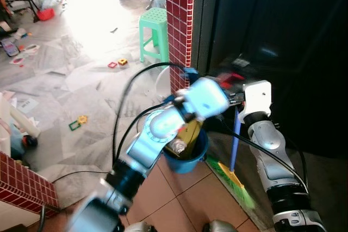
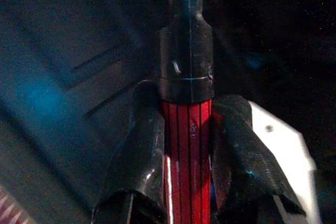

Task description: Sweep floor

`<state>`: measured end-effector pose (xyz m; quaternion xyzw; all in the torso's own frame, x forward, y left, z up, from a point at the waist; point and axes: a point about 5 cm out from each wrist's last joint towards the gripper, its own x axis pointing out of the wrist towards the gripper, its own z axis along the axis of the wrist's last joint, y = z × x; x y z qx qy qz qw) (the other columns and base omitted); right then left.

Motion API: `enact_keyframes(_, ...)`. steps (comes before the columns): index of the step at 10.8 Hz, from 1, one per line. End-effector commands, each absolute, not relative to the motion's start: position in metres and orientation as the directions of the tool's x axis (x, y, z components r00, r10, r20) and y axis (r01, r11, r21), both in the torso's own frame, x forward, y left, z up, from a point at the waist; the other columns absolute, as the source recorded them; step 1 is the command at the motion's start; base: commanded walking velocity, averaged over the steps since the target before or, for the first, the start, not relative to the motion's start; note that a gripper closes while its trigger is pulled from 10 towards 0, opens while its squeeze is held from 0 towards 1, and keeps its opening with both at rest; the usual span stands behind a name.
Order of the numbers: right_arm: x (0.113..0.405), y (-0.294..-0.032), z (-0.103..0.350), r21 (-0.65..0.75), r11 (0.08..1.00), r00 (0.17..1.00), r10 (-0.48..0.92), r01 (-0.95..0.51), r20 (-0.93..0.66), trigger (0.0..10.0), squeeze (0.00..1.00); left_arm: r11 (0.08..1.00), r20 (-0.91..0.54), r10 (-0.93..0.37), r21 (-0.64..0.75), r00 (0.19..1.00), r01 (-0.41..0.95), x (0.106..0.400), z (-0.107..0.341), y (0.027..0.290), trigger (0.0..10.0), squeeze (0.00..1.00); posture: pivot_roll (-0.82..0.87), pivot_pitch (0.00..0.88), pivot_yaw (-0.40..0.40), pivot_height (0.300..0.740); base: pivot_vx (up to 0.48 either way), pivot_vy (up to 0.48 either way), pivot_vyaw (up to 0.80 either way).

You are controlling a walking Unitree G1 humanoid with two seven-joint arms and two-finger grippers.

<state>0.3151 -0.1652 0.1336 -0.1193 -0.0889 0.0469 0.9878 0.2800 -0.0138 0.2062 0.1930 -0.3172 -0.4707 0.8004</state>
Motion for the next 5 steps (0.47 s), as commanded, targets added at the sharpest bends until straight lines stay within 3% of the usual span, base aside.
enact_keyframes(1,0.318,-0.160,0.145,-0.252,0.965,0.966,0.131,-0.074,0.221,10.0,0.00,0.398,0.290,-0.917,0.703,0.272,0.590,0.275,0.213,-0.019,10.0,0.00,-0.12,0.000,0.084,0.740,0.000,0.000,0.00)
enact_keyframes(2,0.319,-0.161,0.146,-0.252,0.965,0.966,0.127,-0.069,0.224,10.0,0.00,0.339,0.250,-0.940,0.764,0.233,0.548,0.273,0.217,-0.021,10.0,0.00,-0.13,0.000,0.088,0.740,0.000,0.000,0.00)
enact_keyframes(5,0.318,-0.159,0.145,-0.254,0.964,0.965,0.135,-0.076,0.223,10.0,0.00,0.382,0.315,-0.924,0.783,0.217,0.491,0.274,0.238,-0.018,10.0,0.00,-0.13,0.000,0.082,0.740,0.000,0.000,0.00)
